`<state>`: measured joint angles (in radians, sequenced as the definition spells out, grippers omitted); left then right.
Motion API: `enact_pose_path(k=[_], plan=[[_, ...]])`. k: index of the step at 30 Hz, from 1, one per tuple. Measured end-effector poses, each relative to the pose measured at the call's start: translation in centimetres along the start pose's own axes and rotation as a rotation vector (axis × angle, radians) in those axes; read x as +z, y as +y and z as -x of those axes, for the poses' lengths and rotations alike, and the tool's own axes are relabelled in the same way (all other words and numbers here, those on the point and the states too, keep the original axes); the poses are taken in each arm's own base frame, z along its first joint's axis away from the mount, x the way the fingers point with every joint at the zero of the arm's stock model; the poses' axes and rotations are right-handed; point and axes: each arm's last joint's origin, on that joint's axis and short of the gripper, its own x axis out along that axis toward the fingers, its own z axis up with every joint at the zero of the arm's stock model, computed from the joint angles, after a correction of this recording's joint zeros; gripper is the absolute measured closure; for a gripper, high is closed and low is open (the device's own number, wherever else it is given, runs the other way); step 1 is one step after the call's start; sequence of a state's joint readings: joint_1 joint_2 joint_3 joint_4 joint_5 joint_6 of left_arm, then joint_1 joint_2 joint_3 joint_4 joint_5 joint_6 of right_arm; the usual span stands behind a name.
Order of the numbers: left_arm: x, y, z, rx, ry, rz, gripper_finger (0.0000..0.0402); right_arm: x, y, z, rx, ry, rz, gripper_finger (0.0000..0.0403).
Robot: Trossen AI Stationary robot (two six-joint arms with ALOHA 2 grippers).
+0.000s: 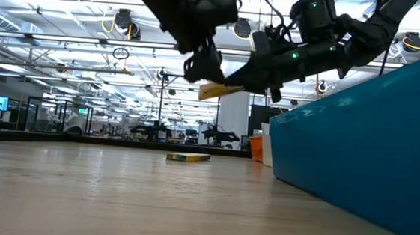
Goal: Pick & Place School Supplies
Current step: Put the yellow crayon box into the orange bin
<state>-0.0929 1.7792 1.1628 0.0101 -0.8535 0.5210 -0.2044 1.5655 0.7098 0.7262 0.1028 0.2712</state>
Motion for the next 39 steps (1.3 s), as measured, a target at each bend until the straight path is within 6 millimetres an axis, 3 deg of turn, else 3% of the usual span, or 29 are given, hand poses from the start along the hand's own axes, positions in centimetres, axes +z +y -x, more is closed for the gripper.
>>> enact_pose_path(k=[4, 8, 14, 20, 27, 33, 39], plan=[[0.6, -0.1, 1.1, -0.027, -0.042, 0.036, 0.0073, 0.8, -1.3, 0.8, -0.06, 0.04, -0.001, 0.0338], [0.7, 0.1, 1.2, -0.166, -0.108, 0.114, 0.0071, 1.0, -2.3, 1.8, -0.156, 0.123, 0.031, 0.0343], [-0.6, 1.2, -1.0, -0.38, -0.115, 0.221, 0.0084, 1.0, -3.4, 3.4, -0.461, 0.201, 0.159, 0.034], [-2.9, 3.1, -3.5, -0.439, 0.002, 0.379, 0.0093, -0.1, -5.0, 4.3, -0.7, 0.223, 0.238, 0.0345], [-4.2, 4.2, -4.7, -0.452, 0.064, 0.467, 0.0094, -1.7, -7.0, 5.2, -0.759, 0.219, 0.19, 0.034], [-4.4, 3.6, -5.2, -0.457, 0.076, 0.459, 0.0094, -2.2, -7.4, 5.5, -0.725, 0.21, 0.168, 0.0335], [-4.8, 2.5, -6.1, -0.467, 0.104, 0.443, 0.0094, -2.2, -7.3, 5.4, -0.69, 0.192, 0.181, 0.0288]])
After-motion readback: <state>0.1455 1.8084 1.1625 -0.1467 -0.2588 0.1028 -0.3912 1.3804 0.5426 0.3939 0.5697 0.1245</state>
